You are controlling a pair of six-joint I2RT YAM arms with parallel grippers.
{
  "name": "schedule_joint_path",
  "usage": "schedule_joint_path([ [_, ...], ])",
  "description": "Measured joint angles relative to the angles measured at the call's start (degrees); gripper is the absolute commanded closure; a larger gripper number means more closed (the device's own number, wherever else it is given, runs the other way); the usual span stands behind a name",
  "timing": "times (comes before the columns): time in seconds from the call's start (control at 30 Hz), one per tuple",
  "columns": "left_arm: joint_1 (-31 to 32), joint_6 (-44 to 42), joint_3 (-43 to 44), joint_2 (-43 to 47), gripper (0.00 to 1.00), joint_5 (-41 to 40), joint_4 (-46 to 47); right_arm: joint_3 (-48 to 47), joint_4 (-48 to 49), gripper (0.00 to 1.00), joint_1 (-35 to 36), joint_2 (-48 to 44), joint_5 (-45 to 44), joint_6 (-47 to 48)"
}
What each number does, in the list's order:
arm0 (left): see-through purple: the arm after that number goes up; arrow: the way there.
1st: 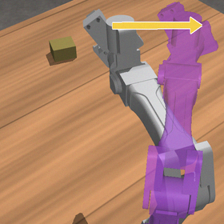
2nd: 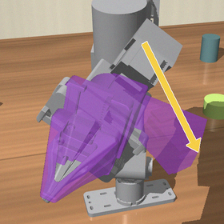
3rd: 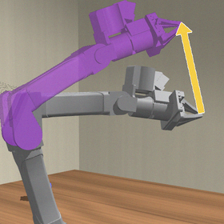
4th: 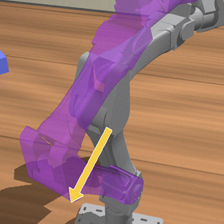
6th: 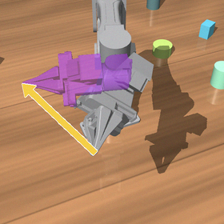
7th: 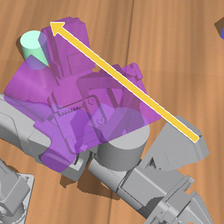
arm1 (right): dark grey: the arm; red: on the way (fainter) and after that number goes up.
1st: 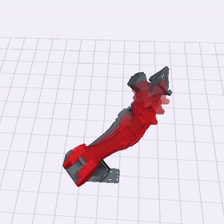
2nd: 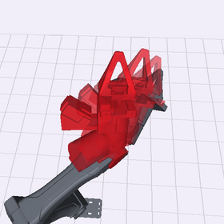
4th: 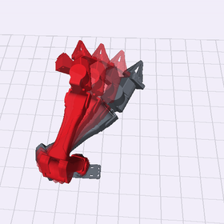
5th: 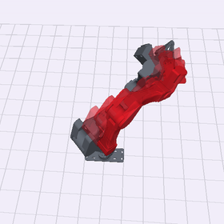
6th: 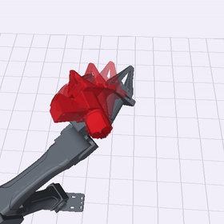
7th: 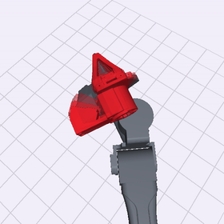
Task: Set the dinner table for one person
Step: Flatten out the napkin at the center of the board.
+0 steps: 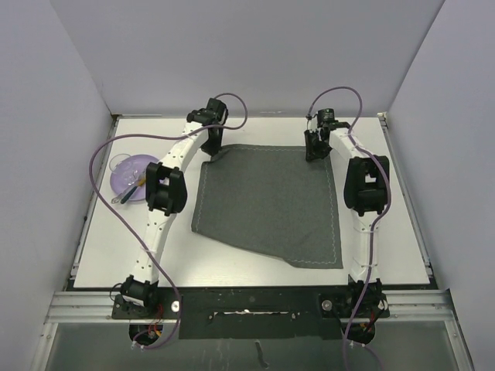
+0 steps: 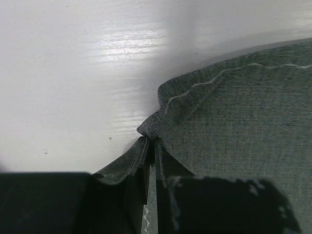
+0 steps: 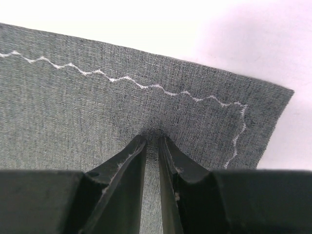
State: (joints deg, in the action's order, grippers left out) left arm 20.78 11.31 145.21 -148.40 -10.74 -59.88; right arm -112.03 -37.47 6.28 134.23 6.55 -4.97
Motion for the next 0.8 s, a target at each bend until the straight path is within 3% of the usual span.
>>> schedule_joint_path([
  [0.13,-0.7,0.1,-0.3,-1.6,0.65,-2.2,0.0,-0.7,-0.2,0.83,-0.1,1.1,-0.2,0.0],
  [0.17,-0.7,0.1,-0.4,-1.6,0.45,-3.0,-0.1,-0.7,-0.3,0.83,-0.2,1.2,-0.2,0.0],
  [0.2,-0.8,0.2,-0.5,-1.6,0.17,-4.2,0.0,-0.7,-0.3,0.83,-0.2,1.2,-0.2,0.0],
  [0.23,-0.8,0.2,-0.6,-1.6,0.04,-5.5,0.2,-0.7,-0.3,0.83,-0.2,1.2,-0.3,0.0],
  [0.57,-0.9,2.4,-10.4,3.3,0.02,-15.0,3.7,0.8,0.7,0.83,0.4,0.4,-0.3,0.0],
  [0.8,-0.6,5.0,-18.1,15.5,0.02,-15.5,3.8,3.7,-1.1,0.80,3.9,-4.5,-1.4,0.0],
])
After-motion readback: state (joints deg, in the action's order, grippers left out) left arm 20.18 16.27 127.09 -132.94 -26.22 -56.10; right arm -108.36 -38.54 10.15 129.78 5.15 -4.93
